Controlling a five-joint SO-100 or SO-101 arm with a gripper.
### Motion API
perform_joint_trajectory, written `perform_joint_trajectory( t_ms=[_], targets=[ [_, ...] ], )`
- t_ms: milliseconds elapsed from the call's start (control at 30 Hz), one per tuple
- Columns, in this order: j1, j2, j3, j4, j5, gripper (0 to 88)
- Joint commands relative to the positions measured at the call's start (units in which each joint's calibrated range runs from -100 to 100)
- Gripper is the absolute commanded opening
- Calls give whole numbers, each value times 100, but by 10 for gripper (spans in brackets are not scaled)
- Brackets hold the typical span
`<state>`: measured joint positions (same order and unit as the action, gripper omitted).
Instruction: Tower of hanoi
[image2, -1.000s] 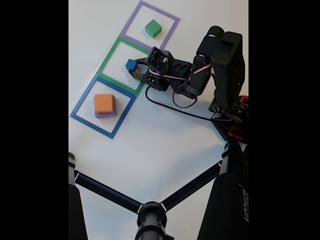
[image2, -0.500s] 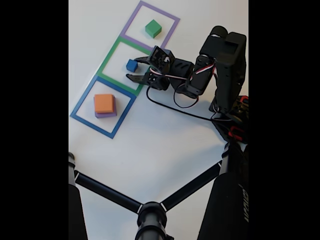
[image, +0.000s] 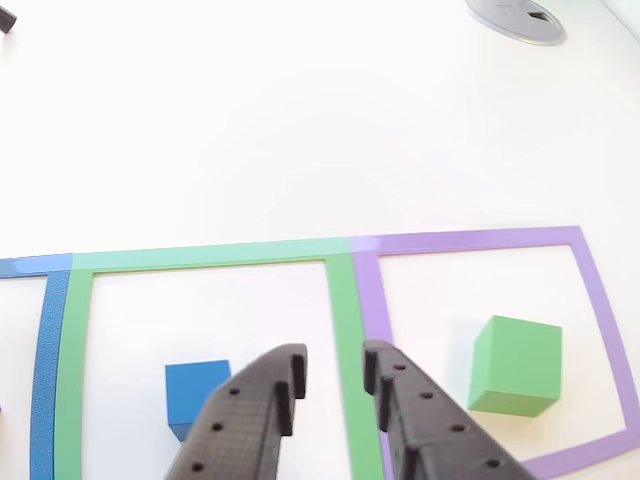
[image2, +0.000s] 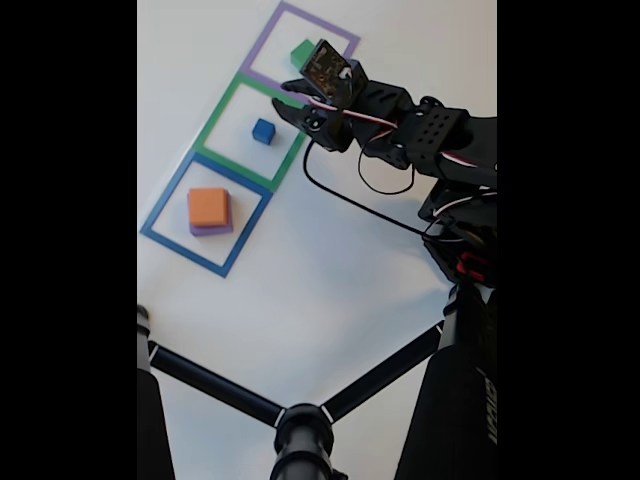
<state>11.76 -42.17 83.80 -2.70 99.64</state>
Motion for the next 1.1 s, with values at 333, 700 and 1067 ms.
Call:
perform_joint_trajectory(
  t_ms=[333, 700, 1067],
  targets=[
    [981, -1415, -4398, 6691, 36, 0],
    [1671, -1391, -6943, 9112, 36, 0],
    [2371, -1383, -7043, 9201, 36, 0]
  ],
)
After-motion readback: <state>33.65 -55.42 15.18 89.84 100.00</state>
